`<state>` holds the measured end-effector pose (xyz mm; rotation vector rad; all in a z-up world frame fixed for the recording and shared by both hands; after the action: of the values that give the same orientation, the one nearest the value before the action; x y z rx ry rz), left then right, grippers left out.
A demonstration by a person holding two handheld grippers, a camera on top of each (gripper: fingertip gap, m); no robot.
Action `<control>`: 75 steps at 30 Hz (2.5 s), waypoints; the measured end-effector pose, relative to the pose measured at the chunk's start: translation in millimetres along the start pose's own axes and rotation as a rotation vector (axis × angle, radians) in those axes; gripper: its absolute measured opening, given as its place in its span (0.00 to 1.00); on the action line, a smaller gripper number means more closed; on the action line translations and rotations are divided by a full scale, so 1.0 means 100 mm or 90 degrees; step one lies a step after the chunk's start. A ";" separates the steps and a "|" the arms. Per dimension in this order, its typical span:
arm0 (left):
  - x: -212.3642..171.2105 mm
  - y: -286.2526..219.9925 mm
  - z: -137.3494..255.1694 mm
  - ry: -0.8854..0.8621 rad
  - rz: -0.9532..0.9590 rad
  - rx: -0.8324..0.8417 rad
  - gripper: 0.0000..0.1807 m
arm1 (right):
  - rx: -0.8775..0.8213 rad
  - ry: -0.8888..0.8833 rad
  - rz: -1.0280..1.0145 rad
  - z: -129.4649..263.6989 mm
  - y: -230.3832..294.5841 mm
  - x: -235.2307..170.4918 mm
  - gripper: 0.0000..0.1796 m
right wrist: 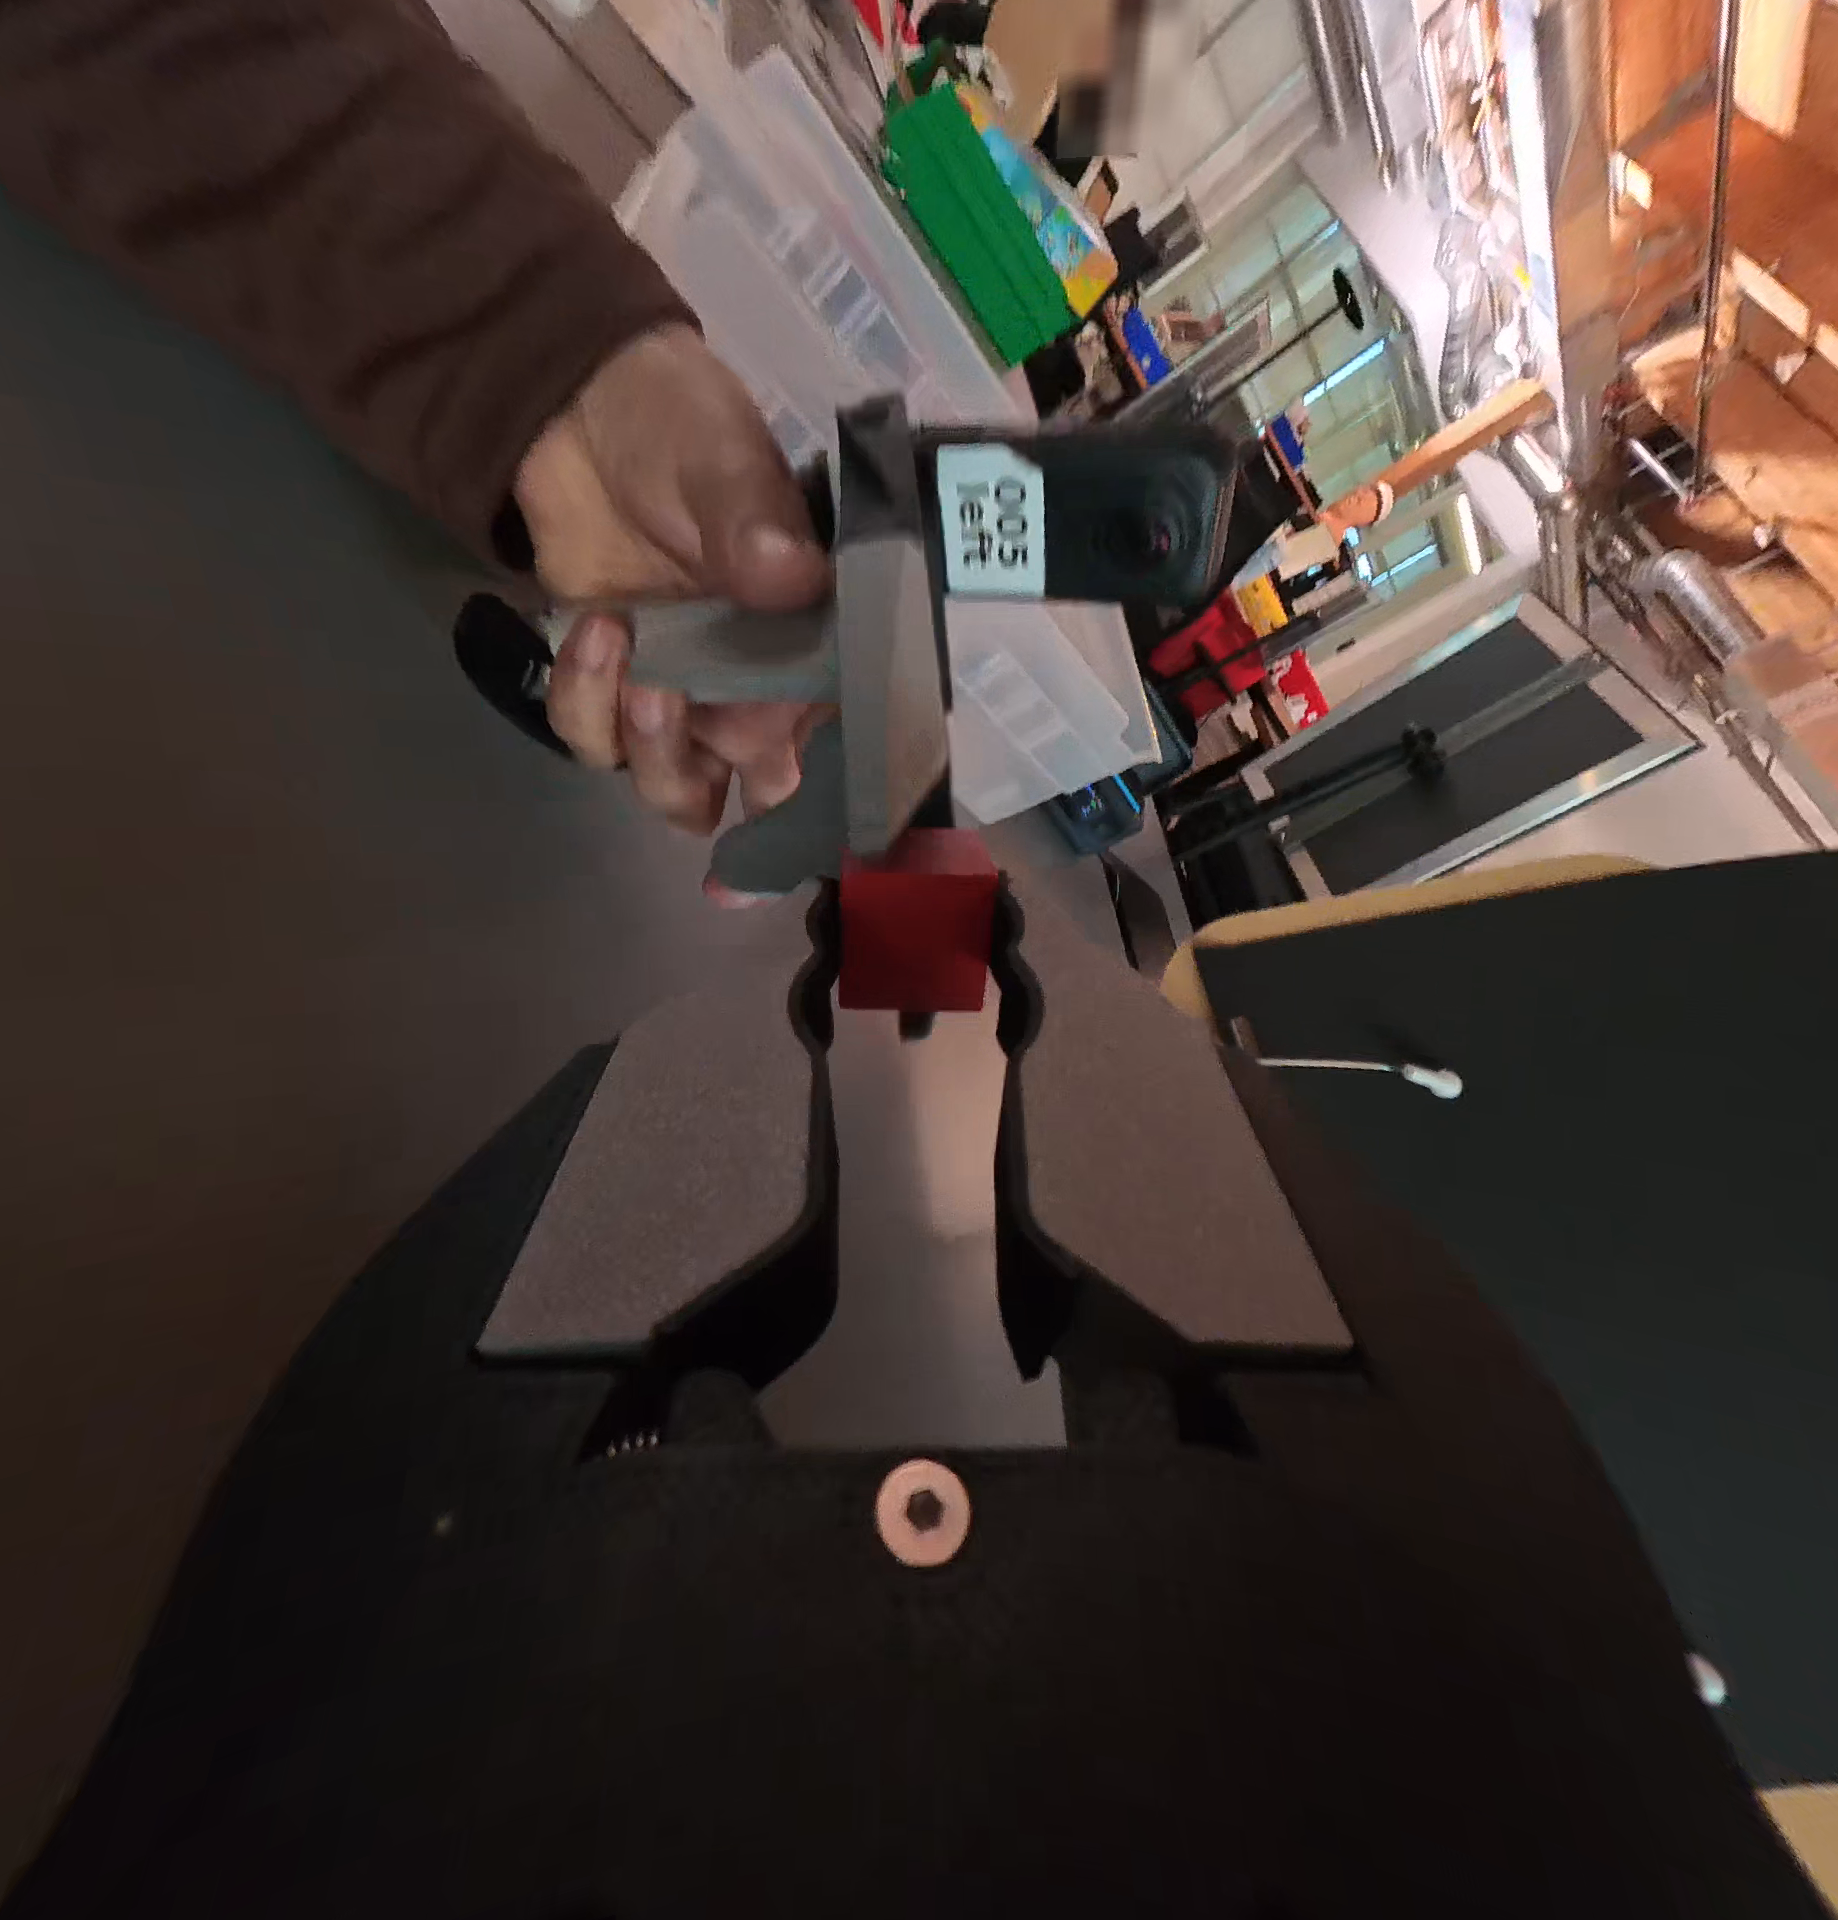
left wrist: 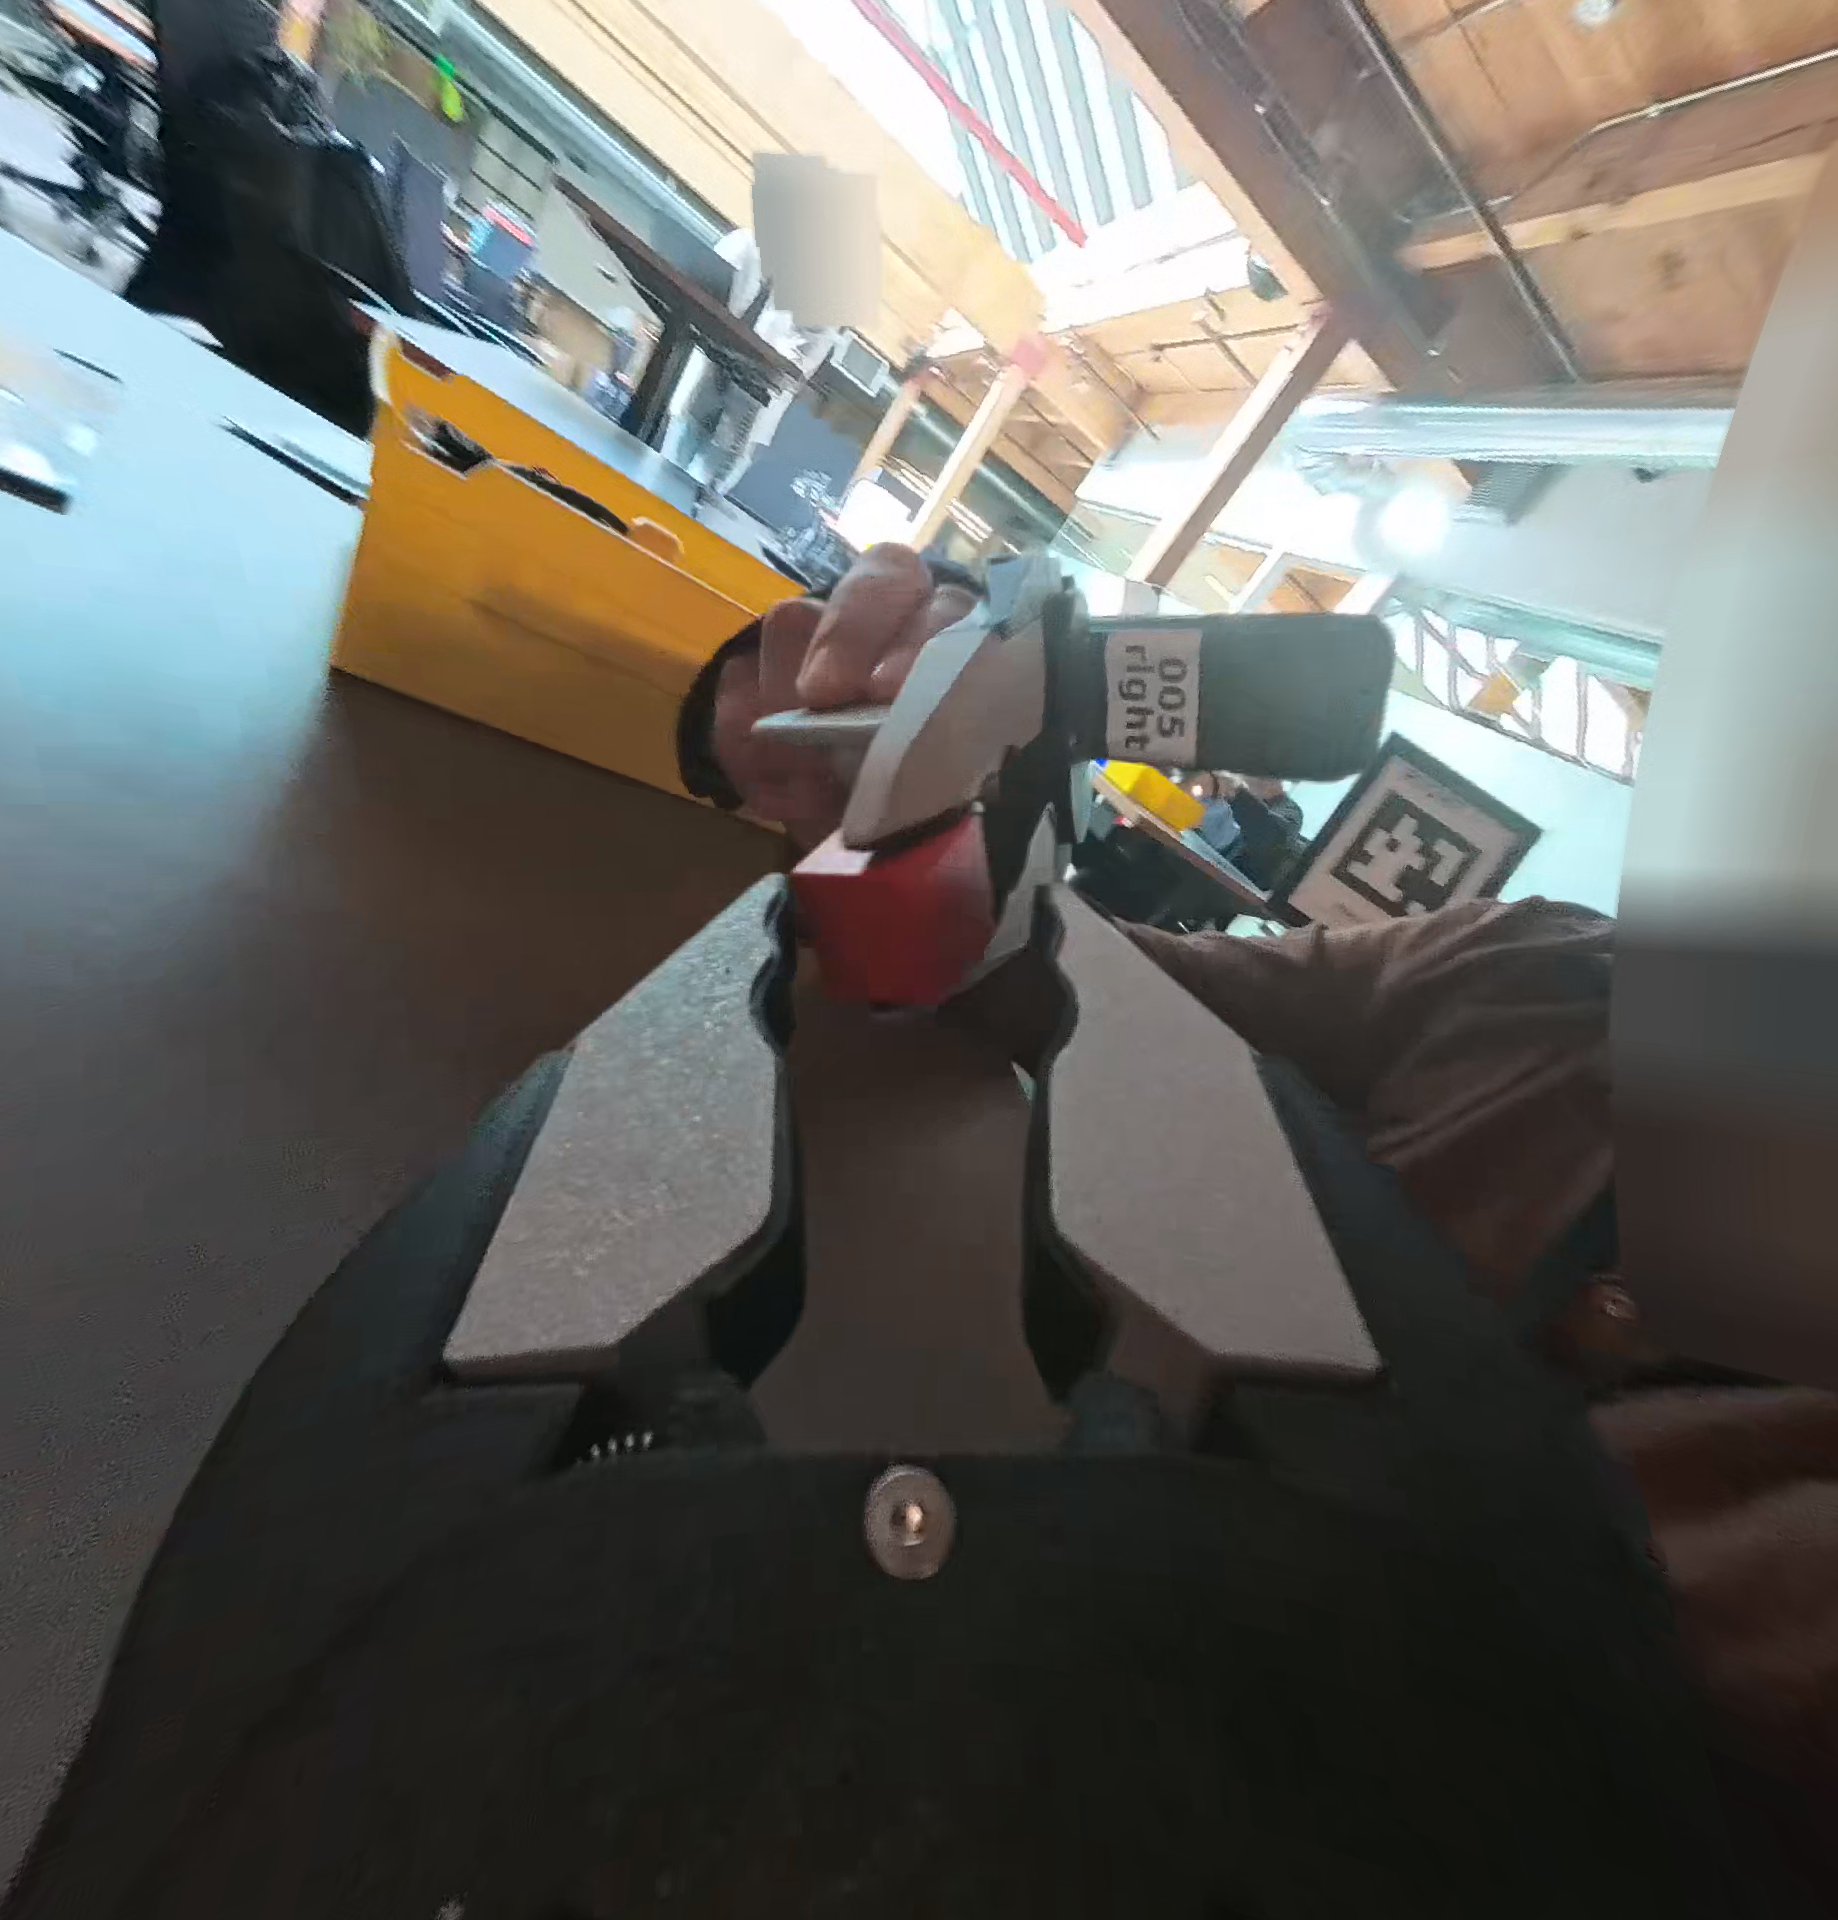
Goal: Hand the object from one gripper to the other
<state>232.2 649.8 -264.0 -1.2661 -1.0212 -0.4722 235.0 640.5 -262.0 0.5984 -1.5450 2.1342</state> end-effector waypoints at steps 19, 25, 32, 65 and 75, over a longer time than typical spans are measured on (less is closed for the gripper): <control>0.25 0.27 0.24 0.082 -0.613 0.485 0.14 | 0.254 0.001 -0.549 0.00 -0.07 -0.32 0.30; 0.10 0.42 0.08 0.254 -0.768 0.627 0.14 | 0.308 -0.131 -0.758 0.06 -0.30 -0.31 0.31; 0.04 0.42 -0.07 0.296 -0.786 0.647 0.14 | 0.302 -0.053 -0.741 -0.17 -0.12 -0.42 0.15; 0.19 0.26 -0.03 0.071 -0.513 0.477 0.13 | 0.577 -0.239 -1.176 -0.07 -0.26 -0.38 0.15; 0.36 0.08 0.13 -0.101 -0.214 0.243 0.13 | 0.310 -0.172 -0.796 0.20 -0.54 -0.36 0.35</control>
<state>251.6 672.1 -238.8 -0.8031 -1.3956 -0.4110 297.0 633.2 -235.2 1.5383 -0.3914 1.3801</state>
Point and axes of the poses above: each gripper's, where its closed fingertips meet, z back along the fingers, x out of its top, y = z × x across the jaws, the point moved 2 cm from there along z, back along the fingers, and after that the axes turned 5 degrees about y, right-handed, at the moved point
